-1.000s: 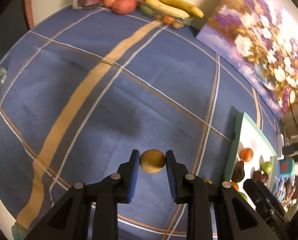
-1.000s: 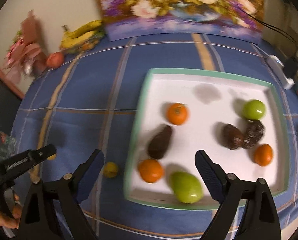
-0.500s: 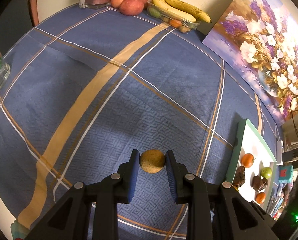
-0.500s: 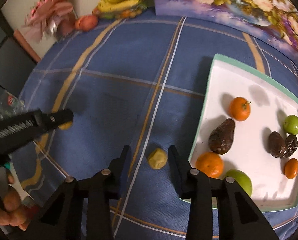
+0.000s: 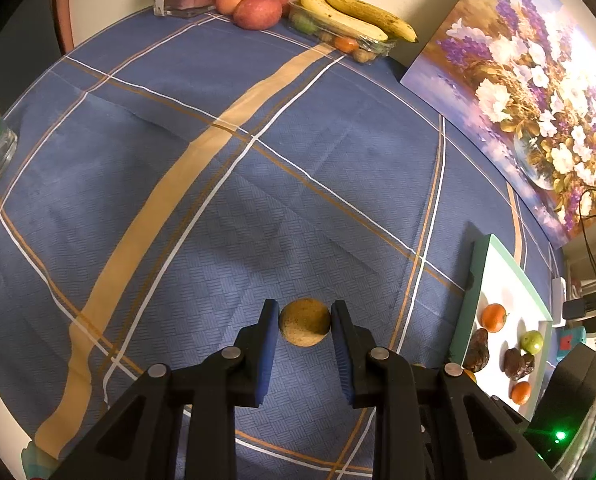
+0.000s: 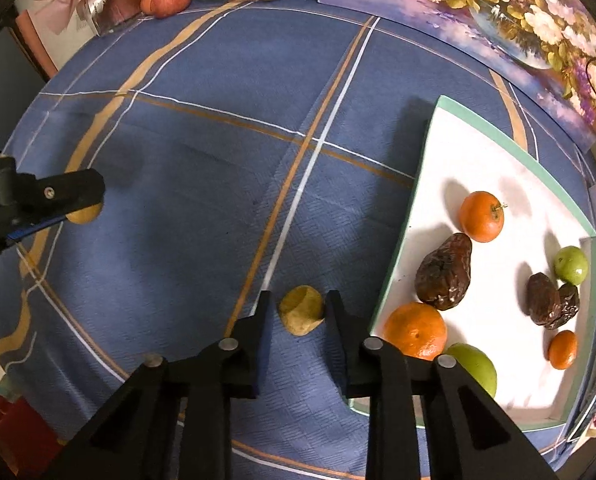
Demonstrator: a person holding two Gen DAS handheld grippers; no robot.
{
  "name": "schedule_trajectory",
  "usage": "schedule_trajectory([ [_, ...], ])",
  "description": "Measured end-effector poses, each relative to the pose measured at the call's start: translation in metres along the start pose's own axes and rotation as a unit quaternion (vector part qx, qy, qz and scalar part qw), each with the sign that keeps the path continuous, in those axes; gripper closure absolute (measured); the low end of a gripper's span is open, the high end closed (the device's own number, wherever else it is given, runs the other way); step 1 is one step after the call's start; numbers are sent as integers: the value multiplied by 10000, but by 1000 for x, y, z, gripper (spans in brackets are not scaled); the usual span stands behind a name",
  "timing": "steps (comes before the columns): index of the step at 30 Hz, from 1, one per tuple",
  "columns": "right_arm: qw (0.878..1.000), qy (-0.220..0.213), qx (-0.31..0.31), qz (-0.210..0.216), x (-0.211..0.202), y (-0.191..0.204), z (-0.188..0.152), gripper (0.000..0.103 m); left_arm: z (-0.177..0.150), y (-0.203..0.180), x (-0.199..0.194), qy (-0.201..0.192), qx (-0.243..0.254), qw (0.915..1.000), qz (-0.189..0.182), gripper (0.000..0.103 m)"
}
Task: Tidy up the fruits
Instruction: 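Close the right gripper on the other small yellow fruit while the left gripper holds its fruit, then carry both small yellow fruits over the tray and lower them inside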
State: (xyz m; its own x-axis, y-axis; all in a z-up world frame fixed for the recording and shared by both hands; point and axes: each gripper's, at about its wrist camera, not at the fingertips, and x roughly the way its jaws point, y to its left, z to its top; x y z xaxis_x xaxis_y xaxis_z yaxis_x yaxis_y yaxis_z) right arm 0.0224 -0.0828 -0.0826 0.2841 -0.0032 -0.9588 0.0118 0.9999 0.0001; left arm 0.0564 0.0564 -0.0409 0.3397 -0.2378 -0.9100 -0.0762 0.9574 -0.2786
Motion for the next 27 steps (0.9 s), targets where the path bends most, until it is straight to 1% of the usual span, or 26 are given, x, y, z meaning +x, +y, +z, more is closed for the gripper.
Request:
schedule_trajectory([
  [3, 9999, -42, 40, 113, -2, -1, 1, 79, 0, 0, -1, -15, -3, 10000, -14, 75],
  [5, 9996, -145, 104, 232, -11, -7, -1, 79, 0, -1, -3, -51, 7, 10000, -41, 75],
  [10, 9959, -677, 422, 434, -45, -24, 1, 79, 1, -7, -10, -151, 105, 9998, -122, 75],
  [16, 9916, -905, 807, 457, -64, -51, -5, 79, -2, -20, -15, -210, 331, 9990, -197, 75],
  [19, 9898, -929, 1002, 395, -67, -62, -6, 79, -6, -33, -18, -214, 560, 9979, -241, 75],
  [22, 9872, -949, 1238, 324, -71, -81, -11, 79, -13, -49, -18, -174, 866, 9955, -334, 75],
  [24, 9857, -944, 1377, 247, -75, -94, -14, 79, -19, -62, -18, -152, 1095, 9931, -381, 75],
  [27, 9819, -934, 1643, 92, -78, -116, -20, 79, -31, -85, -17, -111, 1534, 9869, -482, 75],
])
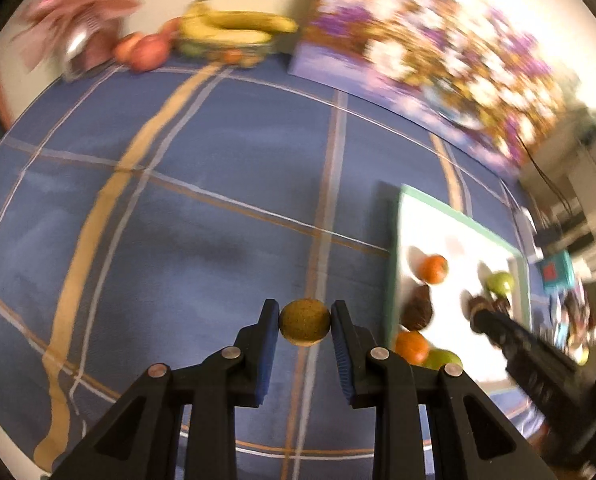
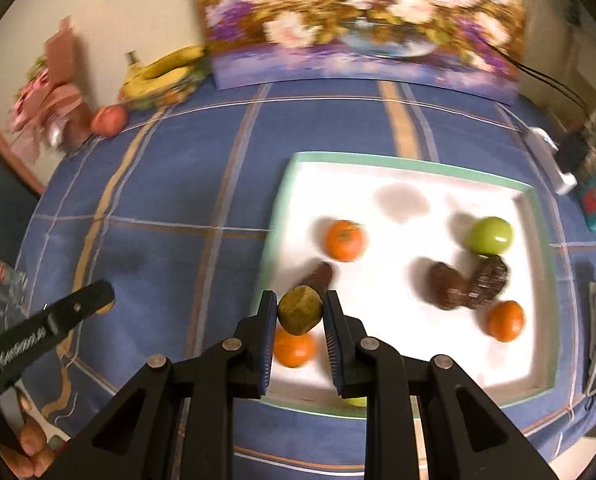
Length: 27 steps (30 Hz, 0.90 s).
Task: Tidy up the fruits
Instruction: 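Carry both small yellow fruits over the tray and lower them inside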
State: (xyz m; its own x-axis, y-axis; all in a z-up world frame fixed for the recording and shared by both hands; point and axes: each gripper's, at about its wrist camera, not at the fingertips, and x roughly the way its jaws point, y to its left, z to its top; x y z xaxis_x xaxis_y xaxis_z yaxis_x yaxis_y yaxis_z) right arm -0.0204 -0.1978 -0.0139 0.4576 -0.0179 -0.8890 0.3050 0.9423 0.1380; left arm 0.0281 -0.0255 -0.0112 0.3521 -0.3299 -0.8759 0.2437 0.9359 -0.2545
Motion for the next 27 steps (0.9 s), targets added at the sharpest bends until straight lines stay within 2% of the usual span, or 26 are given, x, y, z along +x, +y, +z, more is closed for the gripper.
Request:
schedule_trajectory([
  [5, 9986, -69, 457, -258, -9, -39, 0, 79, -12, -39, 7, 169, 633, 9974, -302, 75],
  [12, 9947, -257, 869, -493, -26, -81, -2, 79, -32, -85, 18, 436, 1386, 9880, -530, 75],
  [20, 9918, -338, 1100, -550, -34, -105, -6, 79, -43, -102, 29, 672, 1644, 9815, -716, 75],
  [27, 9927, -122, 1080, -518, -21, -106, -8, 79, -45, -103, 41, 808, 1683, 9798, -716, 75],
])
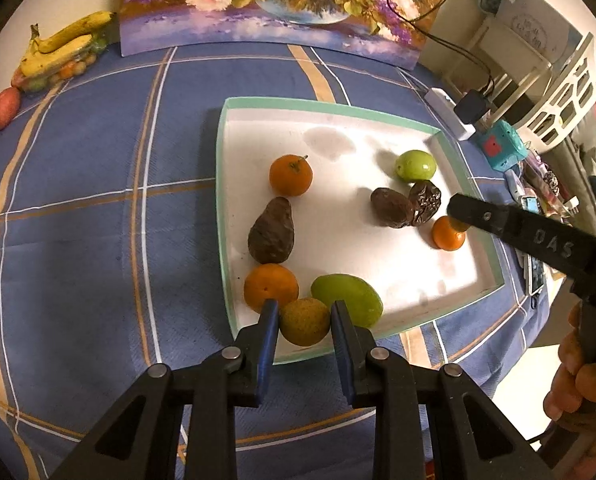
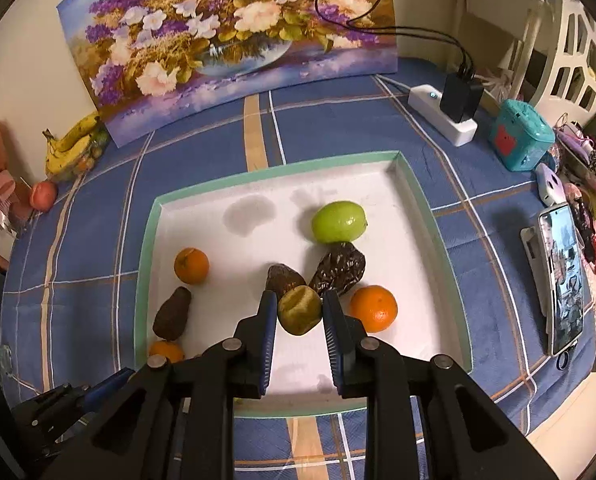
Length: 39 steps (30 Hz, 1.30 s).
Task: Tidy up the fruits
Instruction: 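Carry both small yellow fruits over the tray and lower them inside, then open the left gripper to release its fruit while the right gripper releases its fruit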
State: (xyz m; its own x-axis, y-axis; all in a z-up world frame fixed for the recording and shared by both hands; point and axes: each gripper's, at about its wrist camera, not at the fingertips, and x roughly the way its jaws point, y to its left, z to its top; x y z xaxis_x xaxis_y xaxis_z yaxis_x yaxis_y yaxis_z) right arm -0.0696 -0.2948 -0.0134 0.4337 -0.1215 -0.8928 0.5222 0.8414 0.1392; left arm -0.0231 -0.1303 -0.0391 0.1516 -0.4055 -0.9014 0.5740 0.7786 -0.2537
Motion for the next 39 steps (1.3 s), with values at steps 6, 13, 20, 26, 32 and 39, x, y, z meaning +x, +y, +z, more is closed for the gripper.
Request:
schedule_trajectory([
  [6, 9988, 483, -23, -54, 30, -1, -7, 78, -1, -5, 18, 255, 114, 9995, 133, 75],
  [13, 9960, 879, -44, -149, 55, -4, -14, 78, -5, -3, 34, 533, 121, 9981, 280, 75],
  [20, 9950, 988, -76, -157, 63, -7, -21, 78, -5, -2, 40, 596, 109, 9978, 268, 75],
  [26, 9948, 1002, -92, -164, 63, -7, -20, 78, -2, -2, 42, 629, 68, 9978, 211, 74],
  [32, 9945, 1002, -119, -262, 64, -4, -18, 78, -1, 3, 38, 663, -23, 9978, 48, 67],
  [39, 9967, 746, -131, -309, 47, 2, -12, 78, 4, 5, 16, 393, -49, 9992, -76, 60],
])
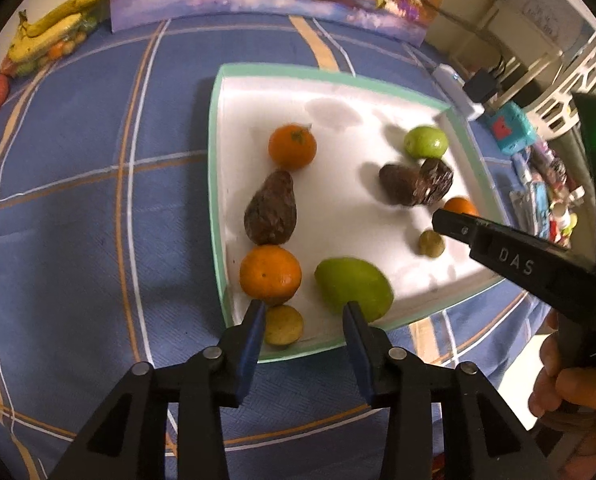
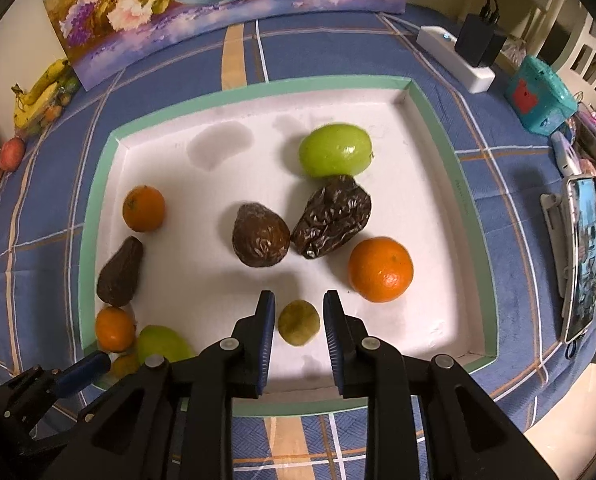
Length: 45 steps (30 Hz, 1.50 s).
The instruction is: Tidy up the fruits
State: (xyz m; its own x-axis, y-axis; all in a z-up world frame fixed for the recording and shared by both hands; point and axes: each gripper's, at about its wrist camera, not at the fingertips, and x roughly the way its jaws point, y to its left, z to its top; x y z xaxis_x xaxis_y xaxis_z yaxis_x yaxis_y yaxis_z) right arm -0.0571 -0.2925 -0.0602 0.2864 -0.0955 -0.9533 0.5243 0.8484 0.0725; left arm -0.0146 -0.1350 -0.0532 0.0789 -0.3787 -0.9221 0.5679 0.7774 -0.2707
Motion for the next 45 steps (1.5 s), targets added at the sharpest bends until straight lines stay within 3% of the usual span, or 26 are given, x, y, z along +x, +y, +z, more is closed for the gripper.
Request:
schedule_trajectory([
  [11, 9994, -297, -154, 11, -21, 5, 3, 78, 8, 29, -24, -336, -494, 9977, 308, 59],
  [12, 9994, -302, -162, 16, -21, 6, 3, 78, 8, 33, -25, -344, -578, 9969, 404, 54],
  [13, 9994, -308, -171, 30, -21, 7, 2, 78, 8, 37, -25, -352, -647, 9961, 484, 39],
  [14, 9993, -312, -178, 46, -20, 6, 2, 77, 8, 43, -26, -369, -753, 9947, 602, 30],
  [15, 9993, -315, -181, 57, -20, 7, 2, 68, 7, 47, -26, -387, -826, 9934, 703, 20],
  [17, 9992, -341, -222, 26, -20, 9, 1, 51, 7, 55, -28, -408, -972, 9907, 860, 19],
  [18, 9991, -352, -232, 21, -19, 10, 2, 47, 6, 58, -28, -408, -1029, 9899, 889, 18],
  [20, 9990, -374, -252, 27, -19, 11, 2, 46, 5, 65, -27, -412, -1181, 9875, 964, 8],
  [21, 9989, -379, -261, 23, -19, 12, 2, 41, 5, 69, -27, -424, -1250, 9859, 1025, 0],
  [24, 9988, -391, -308, -20, -18, 14, 2, 22, 3, 76, -29, -478, -1346, 9827, 1177, 0],
  [30, 9978, -535, -383, 44, -19, 18, 1, 9, -1, 88, -37, -575, -1455, 9787, 1331, 0],
  [37, 9955, -876, -357, 89, -28, 21, -1, 8, 1, 86, -47, -872, -1368, 9763, 1429, 0],
  [43, 9949, -890, -466, -15, -32, 28, -11, 8, -1, 81, -74, -1389, -1237, 9696, 1590, 0],
  [45, 9944, -941, -484, -69, -36, 29, -16, 8, -7, 79, -84, -1488, -1254, 9635, 1837, 0],
])
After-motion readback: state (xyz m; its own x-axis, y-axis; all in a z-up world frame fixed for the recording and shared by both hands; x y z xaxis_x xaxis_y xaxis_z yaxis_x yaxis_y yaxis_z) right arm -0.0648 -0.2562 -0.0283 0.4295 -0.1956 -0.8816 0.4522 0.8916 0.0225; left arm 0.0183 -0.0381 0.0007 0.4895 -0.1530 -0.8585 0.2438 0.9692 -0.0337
